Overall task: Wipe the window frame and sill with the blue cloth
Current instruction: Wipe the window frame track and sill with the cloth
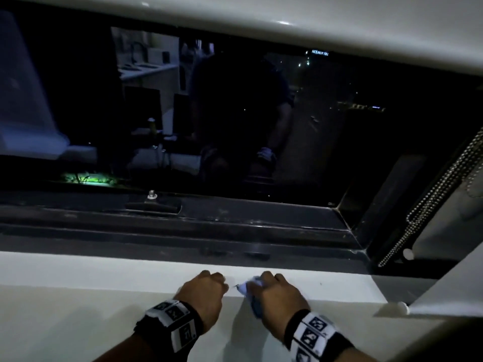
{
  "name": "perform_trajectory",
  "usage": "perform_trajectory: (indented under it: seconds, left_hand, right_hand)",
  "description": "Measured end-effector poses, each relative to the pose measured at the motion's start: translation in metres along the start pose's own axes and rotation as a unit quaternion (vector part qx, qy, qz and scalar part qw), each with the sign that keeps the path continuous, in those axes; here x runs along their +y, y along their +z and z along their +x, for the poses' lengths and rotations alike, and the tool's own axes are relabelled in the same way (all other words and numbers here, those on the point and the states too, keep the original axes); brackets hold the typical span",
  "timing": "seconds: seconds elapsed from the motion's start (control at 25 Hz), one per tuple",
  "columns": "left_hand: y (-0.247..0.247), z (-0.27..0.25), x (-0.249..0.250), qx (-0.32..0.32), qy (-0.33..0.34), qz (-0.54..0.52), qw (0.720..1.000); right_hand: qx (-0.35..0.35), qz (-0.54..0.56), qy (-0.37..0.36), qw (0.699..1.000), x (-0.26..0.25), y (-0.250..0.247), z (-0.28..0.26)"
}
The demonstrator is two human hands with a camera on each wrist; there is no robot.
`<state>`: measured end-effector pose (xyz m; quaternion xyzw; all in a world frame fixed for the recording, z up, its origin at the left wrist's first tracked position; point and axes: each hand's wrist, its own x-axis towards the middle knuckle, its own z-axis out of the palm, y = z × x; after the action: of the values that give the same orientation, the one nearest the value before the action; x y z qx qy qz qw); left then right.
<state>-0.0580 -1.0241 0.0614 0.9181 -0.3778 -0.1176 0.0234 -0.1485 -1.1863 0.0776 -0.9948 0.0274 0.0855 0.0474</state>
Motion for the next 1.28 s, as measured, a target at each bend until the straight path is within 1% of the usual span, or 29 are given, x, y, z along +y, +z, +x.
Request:
perform_trajectory:
  seconds: [0.04,0.12,0.16,0.2,0.24,0.28,0.36,0.4,0.44,0.48,0.56,0.6,0.64,0.68,0.76,0.8,0.84,0.88,0.96,1.0,1.08,1.12,1.16,1.2,1.24,1.28]
  left_hand:
    - [-0.002,-0.001,-0.001,-0.01,0.01,0.006,1.0]
    - [-0.002,0.002,-0.004,-0.015,0.023,0.022,0.999]
    - [-0.001,0.003,-0.005,-0.014,0.027,0.025,0.999]
    - [-0.001,0.003,-0.005,-0.016,0.027,0.024,0.999]
    - [-0.001,0.004,-0.005,-0.018,0.024,0.022,0.999]
    - [-0.001,0.003,-0.005,-0.018,0.021,0.02,0.999]
    - [0.0,0.004,-0.005,-0.015,0.025,0.018,0.999]
    - [0.0,0.004,-0.005,-0.018,0.028,0.019,0.999]
    - [0.0,0.005,-0.005,-0.02,0.029,0.019,0.999]
    - [0.0,0.004,-0.005,-0.022,0.029,0.022,0.999]
    - [0.001,0.004,-0.005,-0.021,0.031,0.024,0.999]
    - [0.001,0.004,-0.005,-0.022,0.032,0.025,0.999]
    - [0.0,0.003,-0.005,-0.025,0.032,0.027,0.999]
    - [0.001,0.003,-0.004,-0.026,0.03,0.027,0.999]
    - [0.001,0.003,-0.004,-0.02,0.03,0.019,0.999]
    - [0.001,0.002,-0.003,-0.021,0.032,0.016,0.999]
    - [0.001,0.001,-0.003,-0.021,0.032,0.015,0.999]
    - [0.002,0.0,-0.003,-0.021,0.03,0.015,0.999]
    - [0.001,-0.002,-0.002,-0.017,0.027,0.011,0.999]
    - [-0.001,-0.003,0.0,-0.016,0.021,0.009,1.0]
    - [-0.01,-0.004,0.009,-0.018,0.003,0.024,1.0]
    - [-0.014,-0.003,0.015,-0.013,-0.004,0.045,0.999]
    - [-0.018,-0.001,0.023,-0.002,-0.007,0.062,0.998]
    - [-0.019,0.0,0.031,0.01,-0.002,0.065,0.998]
    - [-0.02,0.003,0.038,0.025,0.013,0.052,0.998]
    - [-0.018,0.006,0.044,0.034,0.032,0.032,0.998]
  right_hand:
    - [-0.02,0.024,0.001,0.999,0.008,-0.009,0.001]
    - [0.003,0.072,0.045,0.996,0.022,-0.021,0.006]
    - [0.027,0.073,0.071,0.994,0.024,-0.021,0.009]
    - [0.035,0.057,0.085,0.994,0.021,-0.019,0.011]
    - [0.027,0.039,0.097,0.994,0.016,-0.012,0.01]
    - [0.014,0.023,0.097,0.995,0.01,-0.006,0.008]
    - [-0.006,0.003,0.049,0.999,0.003,-0.001,-0.003]
    - [-0.014,0.003,0.031,0.999,0.005,-0.003,-0.007]
    - [-0.015,0.017,0.03,0.999,0.007,-0.009,-0.008]
    - [0.006,0.039,0.048,0.998,0.011,-0.015,-0.005]
    - [0.069,0.078,0.081,0.991,0.017,-0.018,0.001]
    - [0.081,0.073,0.095,0.989,0.014,-0.017,0.004]
    - [0.081,0.044,0.09,0.992,0.007,-0.011,0.007]
    - [0.062,0.028,0.081,0.994,0.0,-0.005,0.007]
    - [0.025,0.019,0.024,0.999,-0.008,0.004,-0.001]
    - [0.016,0.018,-0.002,1.0,-0.001,0.007,-0.003]
    - [0.018,0.012,-0.01,1.0,0.008,0.001,-0.006]
    - [0.021,0.008,0.005,1.0,0.02,-0.005,-0.009]
    - [0.076,0.038,0.054,0.995,0.043,-0.007,-0.012]
    - [0.087,0.031,0.084,0.992,0.051,-0.004,-0.013]
    - [0.057,-0.025,0.103,0.993,0.057,0.007,-0.015]
    - [0.056,-0.037,0.085,0.994,0.053,0.013,-0.018]
    - [0.048,-0.036,0.05,0.997,0.05,0.013,-0.023]
    - [0.036,-0.033,-0.006,0.999,0.051,0.012,-0.027]
    - [0.047,-0.004,-0.057,0.997,0.052,0.006,-0.032]
    - [0.041,0.008,-0.072,0.997,0.056,-0.002,-0.032]
